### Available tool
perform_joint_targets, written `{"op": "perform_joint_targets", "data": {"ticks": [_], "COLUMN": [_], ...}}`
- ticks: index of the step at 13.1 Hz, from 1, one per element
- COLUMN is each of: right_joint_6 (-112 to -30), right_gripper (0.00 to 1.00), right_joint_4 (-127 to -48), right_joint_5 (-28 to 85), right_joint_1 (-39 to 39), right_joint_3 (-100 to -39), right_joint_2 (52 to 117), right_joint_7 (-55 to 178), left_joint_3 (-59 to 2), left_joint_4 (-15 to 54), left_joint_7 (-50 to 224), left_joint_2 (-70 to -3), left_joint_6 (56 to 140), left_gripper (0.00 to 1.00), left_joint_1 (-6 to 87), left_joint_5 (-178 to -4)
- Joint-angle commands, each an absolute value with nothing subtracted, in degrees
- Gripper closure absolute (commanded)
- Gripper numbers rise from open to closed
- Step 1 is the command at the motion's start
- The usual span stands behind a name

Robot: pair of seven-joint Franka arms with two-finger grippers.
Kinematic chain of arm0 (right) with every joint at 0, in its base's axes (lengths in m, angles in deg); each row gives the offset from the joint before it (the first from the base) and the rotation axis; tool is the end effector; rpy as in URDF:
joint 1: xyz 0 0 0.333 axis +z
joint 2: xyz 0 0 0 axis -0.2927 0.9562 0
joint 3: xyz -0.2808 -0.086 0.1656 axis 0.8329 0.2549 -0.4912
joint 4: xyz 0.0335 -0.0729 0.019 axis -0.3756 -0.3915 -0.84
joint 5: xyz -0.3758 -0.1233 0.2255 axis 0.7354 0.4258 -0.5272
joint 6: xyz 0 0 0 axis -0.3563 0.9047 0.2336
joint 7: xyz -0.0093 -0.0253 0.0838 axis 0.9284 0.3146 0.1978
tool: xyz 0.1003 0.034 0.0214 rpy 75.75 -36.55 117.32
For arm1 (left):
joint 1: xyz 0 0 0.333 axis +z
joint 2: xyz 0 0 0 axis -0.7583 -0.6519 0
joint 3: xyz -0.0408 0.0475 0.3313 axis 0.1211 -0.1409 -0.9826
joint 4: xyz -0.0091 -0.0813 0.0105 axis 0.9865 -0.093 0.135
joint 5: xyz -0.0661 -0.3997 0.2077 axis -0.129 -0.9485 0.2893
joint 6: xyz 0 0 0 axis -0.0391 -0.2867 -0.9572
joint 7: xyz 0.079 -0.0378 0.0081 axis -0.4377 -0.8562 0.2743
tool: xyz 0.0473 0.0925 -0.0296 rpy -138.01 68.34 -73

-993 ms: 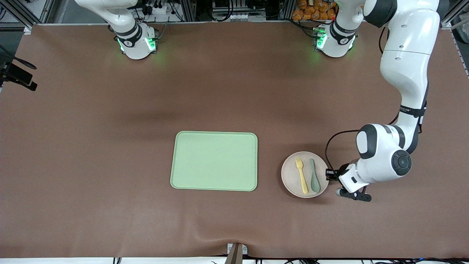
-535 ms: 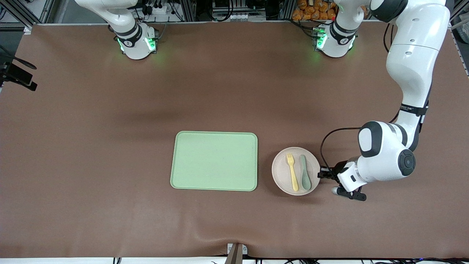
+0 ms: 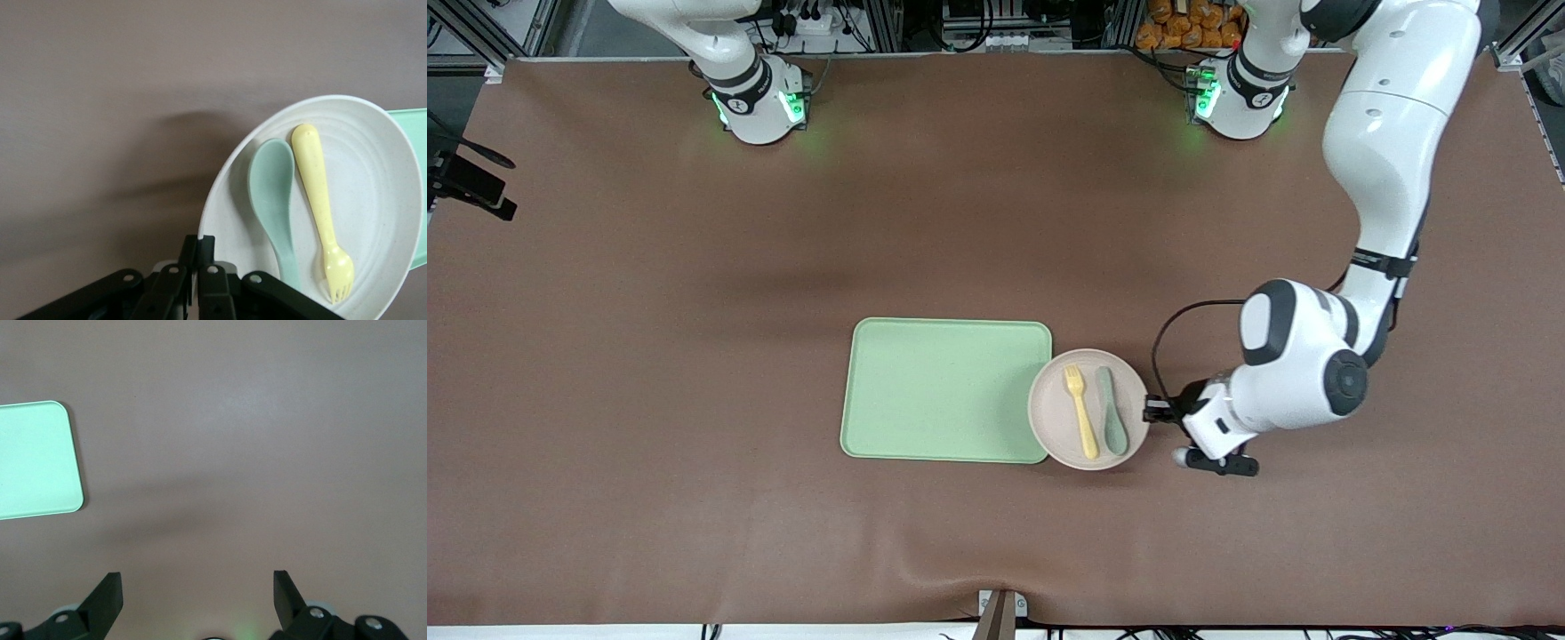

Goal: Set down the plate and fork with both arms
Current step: 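Slide the plate with the left gripper onto the green tray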

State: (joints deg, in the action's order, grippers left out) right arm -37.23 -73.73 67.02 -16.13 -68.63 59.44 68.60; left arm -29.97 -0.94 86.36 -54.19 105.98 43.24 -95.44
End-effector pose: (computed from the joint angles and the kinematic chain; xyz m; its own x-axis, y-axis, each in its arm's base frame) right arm 0.5935 -0.0577 0.6886 0.9905 -0.1322 -0.0386 -0.1312 -0.9910 0.0279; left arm 0.7575 -0.2750 0.2620 0.9956 -0.0887 -0.0303 -0.0703 -0.9201 0.3853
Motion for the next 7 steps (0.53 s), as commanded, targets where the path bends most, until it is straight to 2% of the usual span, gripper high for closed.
{"op": "perform_joint_targets", "data": {"ticks": [1, 4, 7], "right_joint_6": [-37.2, -37.2, -37.2], "right_gripper": [0.0, 0.0, 0.0], "right_joint_4": [-73.9, -73.9, -73.9], "right_joint_5": [66.8, 66.9, 66.9], "right_joint_1": [-17.0, -17.0, -17.0], "right_joint_3": [-69.0, -69.0, -69.0], "right_joint_2": [59.2, 59.2, 59.2], "right_joint_7": [68.4, 68.4, 68.4], "left_joint_3": [-32.9, -34.3, -37.7], "left_joint_4": [-3.6, -6.1, -7.5], "left_joint_7": [92.2, 99.8, 106.9], "left_joint_2": [-54.5, -56.1, -58.4], "left_joint_6": [105.3, 106.6, 111.6], "left_gripper": [1.0, 1.0, 1.0], "left_joint_1": [38.3, 32.6, 25.4], "left_joint_5": [-96.2, -96.2, -96.2]}}
